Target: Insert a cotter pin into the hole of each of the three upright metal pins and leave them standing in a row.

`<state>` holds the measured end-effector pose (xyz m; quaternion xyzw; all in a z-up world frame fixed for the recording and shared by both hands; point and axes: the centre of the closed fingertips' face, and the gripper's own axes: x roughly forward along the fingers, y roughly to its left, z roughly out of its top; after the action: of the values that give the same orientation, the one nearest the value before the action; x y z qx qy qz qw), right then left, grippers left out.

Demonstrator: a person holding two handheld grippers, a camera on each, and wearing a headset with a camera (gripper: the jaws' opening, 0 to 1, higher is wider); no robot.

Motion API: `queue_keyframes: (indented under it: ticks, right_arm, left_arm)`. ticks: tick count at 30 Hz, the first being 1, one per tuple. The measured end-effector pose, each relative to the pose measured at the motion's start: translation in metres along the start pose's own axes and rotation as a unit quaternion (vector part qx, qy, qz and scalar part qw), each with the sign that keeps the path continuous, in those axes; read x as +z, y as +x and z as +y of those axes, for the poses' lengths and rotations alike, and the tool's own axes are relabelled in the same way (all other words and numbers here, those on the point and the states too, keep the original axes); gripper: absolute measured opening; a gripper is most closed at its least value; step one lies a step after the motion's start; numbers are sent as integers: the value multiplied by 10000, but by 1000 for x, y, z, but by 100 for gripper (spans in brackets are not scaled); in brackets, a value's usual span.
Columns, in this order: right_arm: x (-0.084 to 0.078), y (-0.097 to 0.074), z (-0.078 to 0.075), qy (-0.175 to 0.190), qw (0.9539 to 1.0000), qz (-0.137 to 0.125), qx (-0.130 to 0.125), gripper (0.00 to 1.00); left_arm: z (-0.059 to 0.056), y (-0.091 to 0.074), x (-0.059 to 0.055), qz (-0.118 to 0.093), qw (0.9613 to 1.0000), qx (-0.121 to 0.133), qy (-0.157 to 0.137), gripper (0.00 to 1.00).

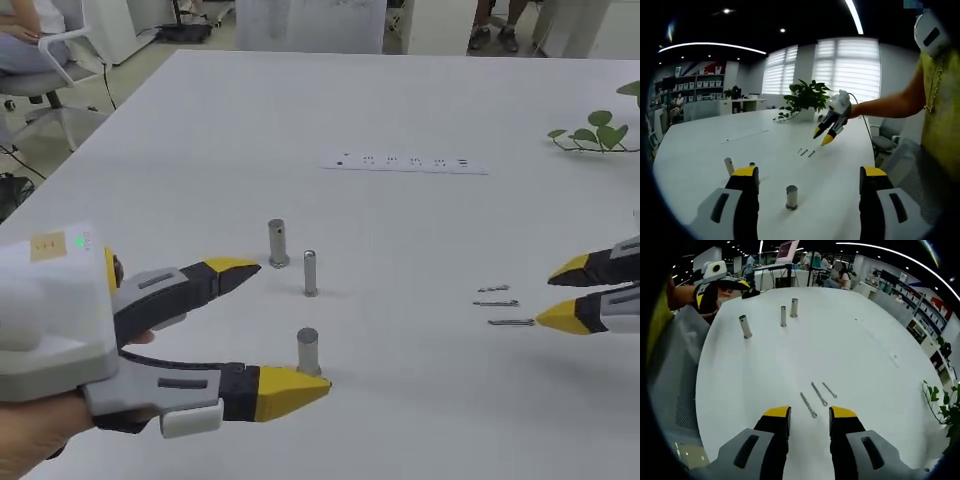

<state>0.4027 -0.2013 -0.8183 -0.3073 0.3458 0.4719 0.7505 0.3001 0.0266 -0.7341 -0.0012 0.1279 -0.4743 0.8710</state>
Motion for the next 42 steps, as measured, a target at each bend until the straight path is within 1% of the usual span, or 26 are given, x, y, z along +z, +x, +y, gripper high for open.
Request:
queue_keyframes:
  ticks: [2,3,4,5,7,10,11,12,13,15,17,21,22,23,24,25,27,29,31,32,33,37,39,42]
  right_arm:
    - [-1,3,1,-102,9998,135,93,28]
    - [-1,4,1,-115,9997,159,120,27]
    - [-1,7,1,-202,9994,219,155,25]
    - [-1,8,0,-235,9993,244,152,25]
    - [-1,13,1,-258,9987,350,267,25]
    - [-4,19,3,-408,9969,548,401,25]
    - [-7,21,5,-507,9954,660,466,24]
    - [-6,23,4,-537,9953,658,455,24]
    - [-8,25,6,-598,9939,755,536,23]
    - [-7,29,5,-659,9929,810,569,21]
    - [-10,31,6,-754,9905,951,651,19]
    - [-12,35,6,-1023,9853,1178,693,17]
    - [-13,35,6,-1086,9834,1260,719,17]
    - [-13,36,6,-1106,9828,1283,731,16]
    - [-15,37,6,-1200,9804,1375,742,16]
    - [-16,37,5,-1259,9789,1422,752,15]
    - [-18,39,5,-1347,9765,1504,756,13]
    - [-18,40,5,-1342,9760,1525,784,13]
    - [-19,42,6,-1393,9743,1567,829,12]
    - [-21,43,6,-1442,9725,1628,836,12]
    - [-22,43,5,-1467,9717,1654,833,11]
    - [-22,43,5,-1492,9705,1686,864,10]
    - [-23,43,4,-1544,9691,1717,866,9]
    - [-26,43,3,-1653,9653,1821,873,8]
  left_arm:
    - [-1,0,-1,8,10000,-14,10,82]
    - [-2,0,-1,11,10000,-24,13,82]
    - [-2,0,-1,12,10000,-34,10,81]
    - [-3,1,-2,23,10000,-43,13,81]
    - [-4,1,-2,39,10000,-59,13,80]
    - [-5,1,-3,64,10000,-67,19,79]
    - [-6,1,-4,70,9999,-81,16,79]
    - [-6,1,-4,72,9999,-85,16,79]
    - [-7,0,-3,69,9999,-93,19,79]
    - [-7,0,-4,75,9999,-108,22,78]
    - [-8,0,-4,81,9999,-110,21,77]
    - [-8,-1,-4,85,9999,-118,36,76]
    - [-8,-1,-4,84,9999,-120,33,76]
    - [-8,-1,-4,83,9999,-119,43,76]
    - [-9,-1,-4,87,9999,-126,51,76]
    - [-9,-1,-4,89,9999,-129,46,75]
    - [-10,-1,-4,90,9998,-144,41,75]
    - [-10,-1,-4,83,9998,-151,34,74]
    - [-11,-1,-4,84,9998,-154,38,74]
    - [-11,-2,-4,77,9998,-161,39,74]
    - [-11,-2,-4,75,9998,-158,40,73]
    - [-12,-3,-3,59,9999,-145,39,72]
    - [-12,-3,-3,55,9999,-142,34,72]
    - [-12,-4,-2,42,9999,-139,30,71]
